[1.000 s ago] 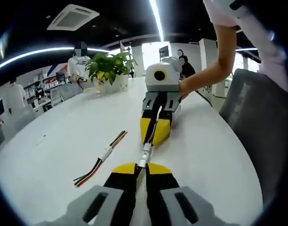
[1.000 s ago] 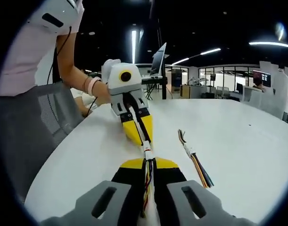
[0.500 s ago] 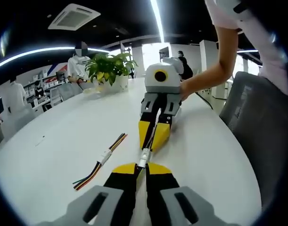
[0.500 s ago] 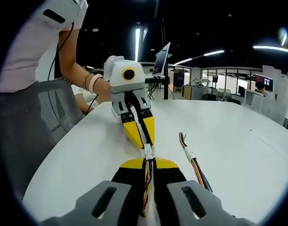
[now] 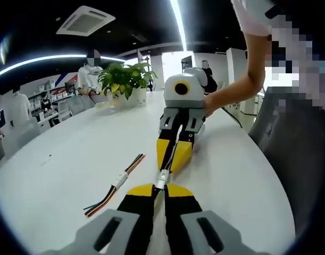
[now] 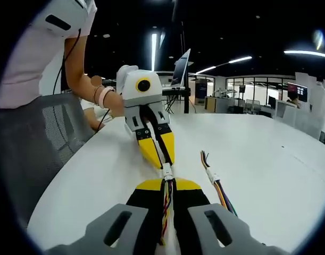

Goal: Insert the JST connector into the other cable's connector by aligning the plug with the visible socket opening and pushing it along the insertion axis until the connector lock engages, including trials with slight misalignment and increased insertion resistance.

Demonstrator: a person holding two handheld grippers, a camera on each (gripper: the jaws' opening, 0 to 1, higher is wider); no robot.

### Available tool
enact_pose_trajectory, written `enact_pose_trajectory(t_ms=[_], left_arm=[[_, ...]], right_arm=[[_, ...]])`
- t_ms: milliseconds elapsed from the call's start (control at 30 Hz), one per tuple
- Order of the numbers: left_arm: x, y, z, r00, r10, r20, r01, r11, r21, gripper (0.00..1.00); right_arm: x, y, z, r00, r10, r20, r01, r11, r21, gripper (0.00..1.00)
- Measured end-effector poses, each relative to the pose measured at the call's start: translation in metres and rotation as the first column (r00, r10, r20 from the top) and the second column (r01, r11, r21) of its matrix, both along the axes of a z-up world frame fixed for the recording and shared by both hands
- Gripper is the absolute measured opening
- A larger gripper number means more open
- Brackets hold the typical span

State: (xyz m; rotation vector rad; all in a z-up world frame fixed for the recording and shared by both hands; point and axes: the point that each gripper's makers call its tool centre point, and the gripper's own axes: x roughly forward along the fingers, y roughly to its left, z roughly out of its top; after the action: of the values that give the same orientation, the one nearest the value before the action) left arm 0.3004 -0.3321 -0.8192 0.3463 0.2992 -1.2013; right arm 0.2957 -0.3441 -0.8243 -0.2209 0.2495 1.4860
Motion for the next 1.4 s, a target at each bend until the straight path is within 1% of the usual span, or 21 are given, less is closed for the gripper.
enact_pose_trajectory(t_ms=[167, 200, 233, 267, 300, 333, 367, 467, 567, 867, 1033, 1133, 1400], left_arm=[[0.0, 0.0, -0.004, 1.0, -0.004, 0.0, 0.004, 1.0, 0.017, 0.0], [0.001, 0.0, -0.004, 1.0, -0.002, 0.0, 0.002, 1.0, 0.017, 0.0], [0.0, -0.001, -0.003, 1.0, -0.011, -0.005, 0.011, 1.0, 0.004, 0.0], [0.0, -0.004, -0.002, 1.0, -0.026, 0.01, 0.026, 1.0, 0.0, 0.0], [0.001, -0.002, -0.005, 1.0, -0.009, 0.006, 0.009, 1.0, 0.029, 0.0], [0.004, -0.003, -0.006, 0.999, -0.019, 0.029, 0.018, 0.999, 0.044, 0.0], [0.006, -0.003, -0.007, 0.999, -0.02, 0.026, 0.019, 0.999, 0.043, 0.0], [0.014, 0.0, -0.006, 0.999, -0.014, 0.034, 0.013, 0.999, 0.043, 0.0], [0.02, 0.001, -0.009, 0.999, -0.02, 0.045, 0.017, 0.998, 0.059, 0.0], [0.033, 0.002, -0.014, 0.999, -0.019, 0.051, 0.016, 0.998, 0.068, 0.0], [0.036, 0.002, -0.017, 0.999, -0.009, 0.041, 0.006, 0.998, 0.065, 0.0], [0.036, 0.003, -0.019, 0.999, -0.004, 0.035, 0.002, 0.997, 0.071, 0.0], [0.035, 0.002, -0.02, 1.0, 0.008, 0.025, -0.009, 0.998, 0.063, 0.01]], right_arm=[[0.0, 0.002, -0.004, 1.0, -0.002, -0.007, 0.002, 1.0, -0.003, 0.02], [0.001, 0.003, -0.004, 1.0, -0.004, -0.008, 0.004, 1.0, -0.002, 0.02], [0.001, 0.005, -0.002, 1.0, -0.001, -0.014, 0.001, 1.0, 0.013, 0.03], [0.004, 0.007, 0.0, 1.0, -0.01, -0.004, 0.01, 1.0, 0.023, 0.03], [0.006, 0.009, 0.0, 1.0, -0.007, 0.014, 0.007, 1.0, 0.01, 0.03], [0.009, 0.009, -0.002, 0.998, 0.002, 0.057, -0.001, 1.0, -0.011, 0.03], [0.01, 0.01, -0.003, 0.999, -0.005, 0.034, 0.006, 1.0, -0.005, 0.03], [0.018, 0.011, -0.002, 0.999, -0.016, 0.038, 0.016, 1.0, 0.003, 0.03], [0.023, 0.012, -0.004, 0.999, -0.023, 0.049, 0.023, 1.0, -0.002, 0.03], [0.034, 0.012, -0.01, 0.997, -0.068, 0.026, 0.068, 0.998, -0.001, 0.03], [0.038, 0.011, -0.015, 0.996, -0.093, 0.018, 0.093, 0.995, -0.018, 0.03], [0.038, 0.011, -0.019, 0.993, -0.116, -0.014, 0.116, 0.993, -0.019, 0.03], [0.04, 0.009, -0.022, 0.99, -0.137, -0.022, 0.137, 0.991, -0.013, 0.03]])
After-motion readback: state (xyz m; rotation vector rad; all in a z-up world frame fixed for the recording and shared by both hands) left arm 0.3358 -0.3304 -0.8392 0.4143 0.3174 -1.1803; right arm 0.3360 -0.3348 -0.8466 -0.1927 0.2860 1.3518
